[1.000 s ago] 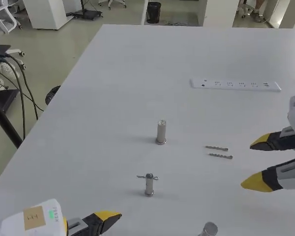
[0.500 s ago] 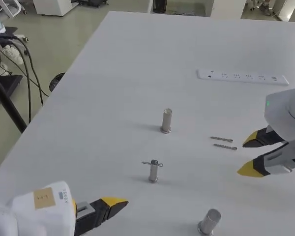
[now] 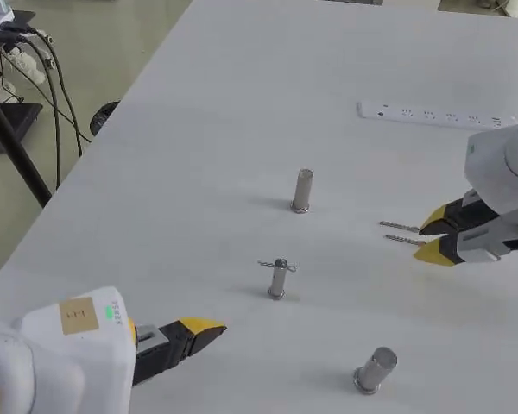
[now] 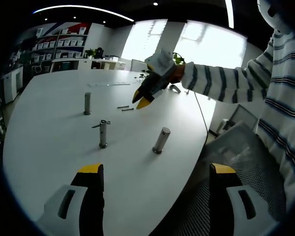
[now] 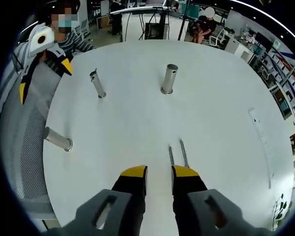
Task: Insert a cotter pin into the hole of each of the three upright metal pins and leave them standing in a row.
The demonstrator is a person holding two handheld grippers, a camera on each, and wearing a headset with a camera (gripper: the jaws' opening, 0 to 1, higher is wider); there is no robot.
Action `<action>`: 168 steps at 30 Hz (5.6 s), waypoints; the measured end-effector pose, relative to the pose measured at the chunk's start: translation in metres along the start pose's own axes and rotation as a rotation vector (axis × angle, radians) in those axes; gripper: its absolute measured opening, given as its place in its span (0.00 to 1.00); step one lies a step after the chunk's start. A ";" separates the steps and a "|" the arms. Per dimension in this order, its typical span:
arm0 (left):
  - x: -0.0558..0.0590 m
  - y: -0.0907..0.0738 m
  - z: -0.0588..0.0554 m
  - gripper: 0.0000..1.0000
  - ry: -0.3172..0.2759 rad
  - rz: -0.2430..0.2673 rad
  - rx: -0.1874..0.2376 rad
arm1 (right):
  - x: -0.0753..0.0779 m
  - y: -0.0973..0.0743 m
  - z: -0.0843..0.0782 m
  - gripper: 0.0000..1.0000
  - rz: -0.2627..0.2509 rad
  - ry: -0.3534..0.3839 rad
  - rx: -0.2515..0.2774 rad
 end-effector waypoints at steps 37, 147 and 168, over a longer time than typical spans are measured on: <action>-0.010 -0.005 0.009 0.85 -0.010 0.000 0.020 | 0.018 0.025 -0.004 0.00 0.074 -0.097 -0.181; -0.015 0.117 0.091 0.29 -0.116 -0.150 0.049 | -0.124 -0.065 0.044 0.00 -0.419 -0.315 0.212; -0.017 0.117 0.093 0.05 -0.148 -0.163 0.039 | -0.135 -0.062 0.055 0.00 -0.399 -0.351 0.233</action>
Point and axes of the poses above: the centre of the closed fingertips' face, and the gripper's own axes: y roughly forward along the fingers, x roughly to its right, z roughly out of its top, the point moved 9 cm from there along -y, roughly backward along the fingers, and after that the axes turned 10 degrees about x, right-handed, at the moved point
